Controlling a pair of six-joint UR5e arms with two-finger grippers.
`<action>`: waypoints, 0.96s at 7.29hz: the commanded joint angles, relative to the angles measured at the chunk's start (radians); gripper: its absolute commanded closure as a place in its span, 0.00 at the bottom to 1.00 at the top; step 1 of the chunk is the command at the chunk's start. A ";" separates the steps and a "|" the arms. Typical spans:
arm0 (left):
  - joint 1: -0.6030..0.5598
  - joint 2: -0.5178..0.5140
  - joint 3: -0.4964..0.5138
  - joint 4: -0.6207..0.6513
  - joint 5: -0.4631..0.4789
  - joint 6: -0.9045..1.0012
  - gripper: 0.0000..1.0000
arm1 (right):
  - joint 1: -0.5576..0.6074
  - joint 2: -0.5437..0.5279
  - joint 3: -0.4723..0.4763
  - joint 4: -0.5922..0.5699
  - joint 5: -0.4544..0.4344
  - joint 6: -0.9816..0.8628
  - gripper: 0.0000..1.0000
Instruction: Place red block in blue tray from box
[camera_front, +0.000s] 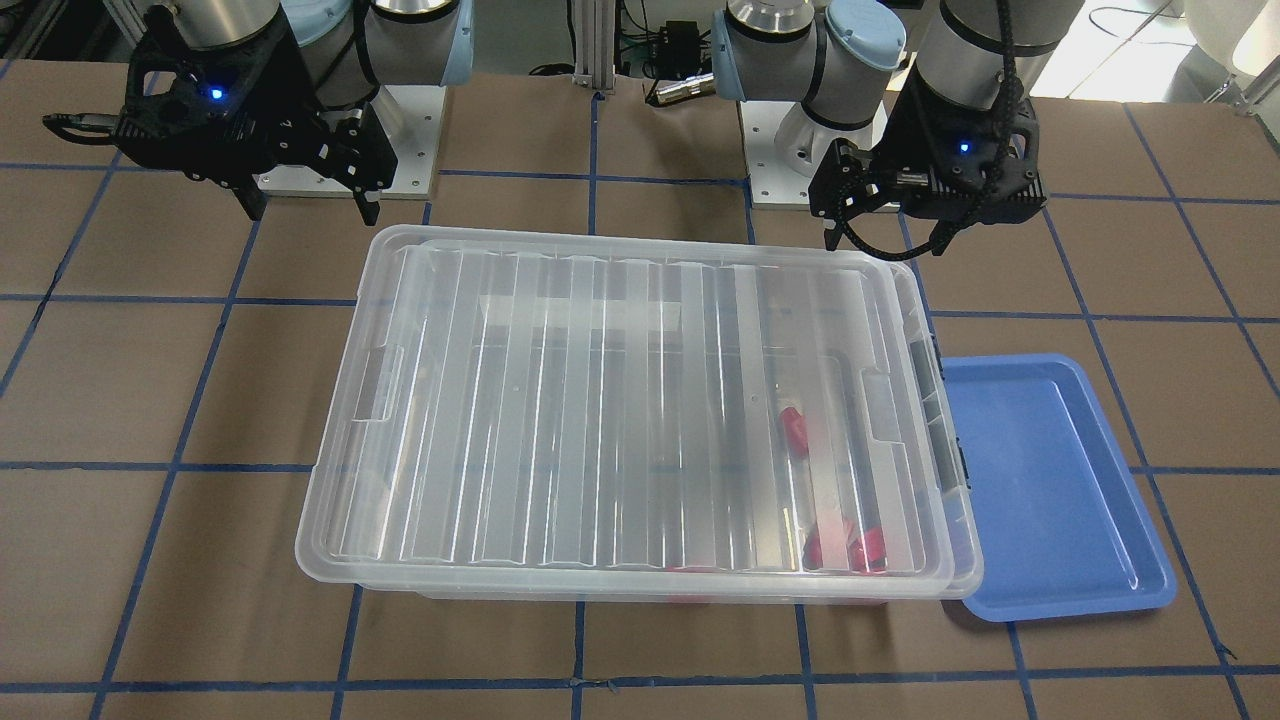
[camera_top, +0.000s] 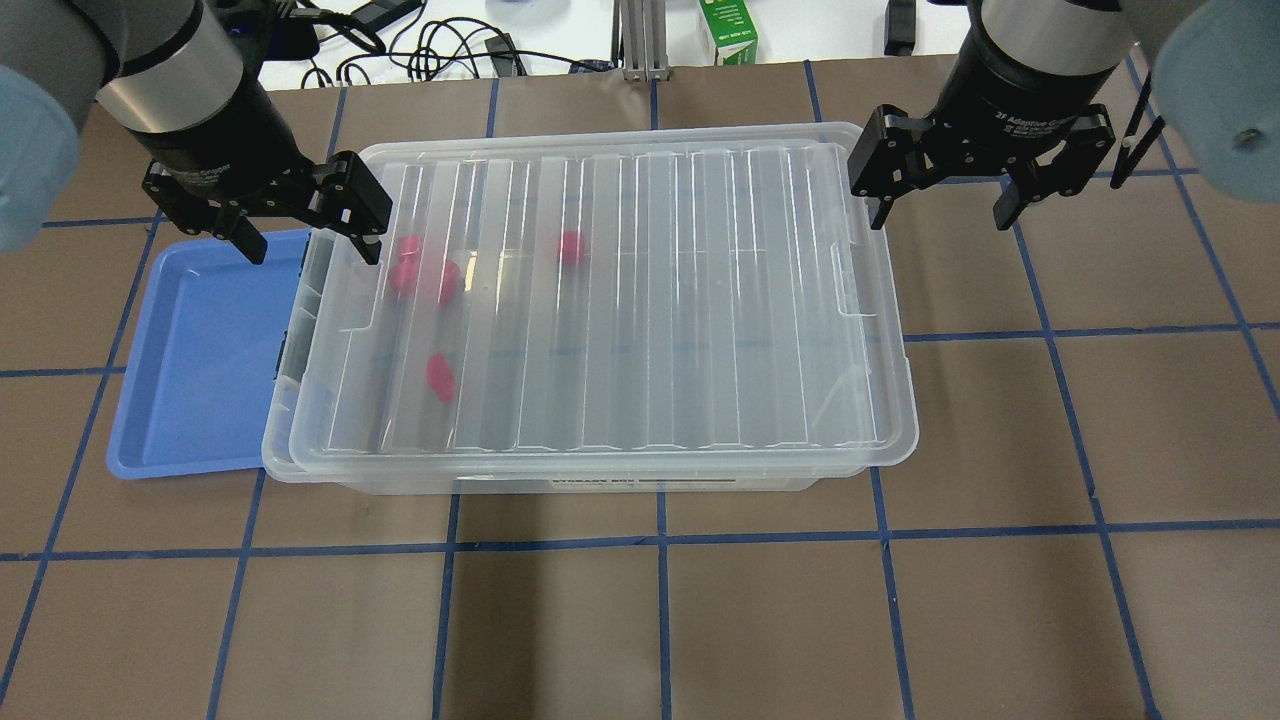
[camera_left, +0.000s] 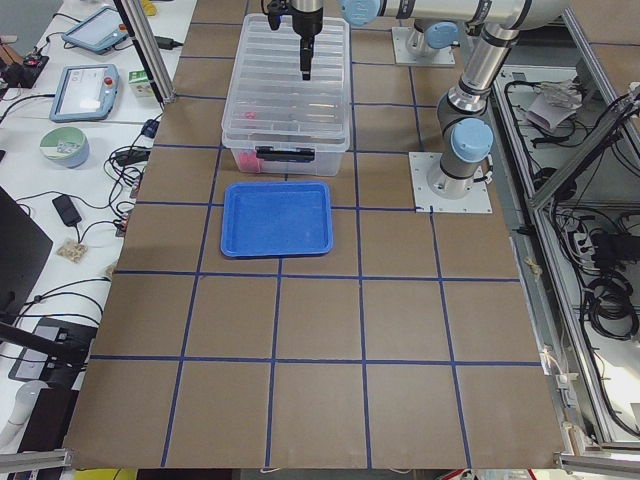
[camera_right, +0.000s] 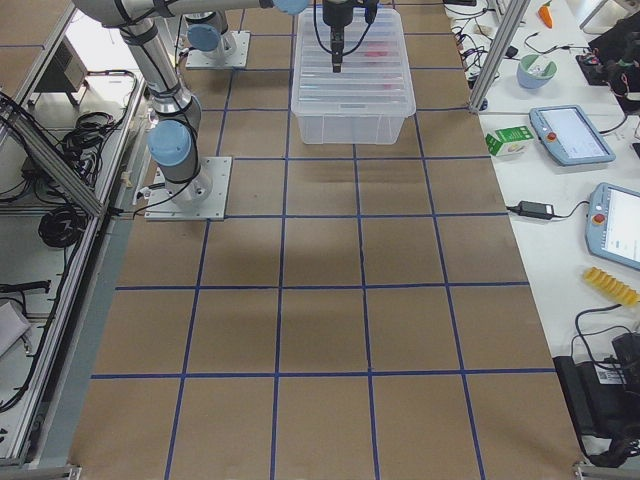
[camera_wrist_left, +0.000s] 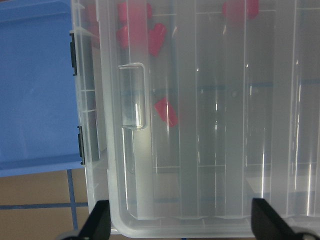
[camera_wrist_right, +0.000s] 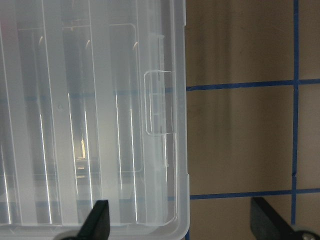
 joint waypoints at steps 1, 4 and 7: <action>0.000 0.000 0.001 0.000 0.000 0.000 0.00 | 0.001 0.001 0.000 0.004 -0.004 0.000 0.00; 0.000 0.001 0.001 0.000 0.000 -0.002 0.00 | 0.001 -0.001 0.005 0.008 -0.005 0.001 0.00; 0.000 0.001 -0.001 0.000 0.000 0.000 0.00 | 0.001 -0.006 0.008 0.022 -0.060 0.012 0.00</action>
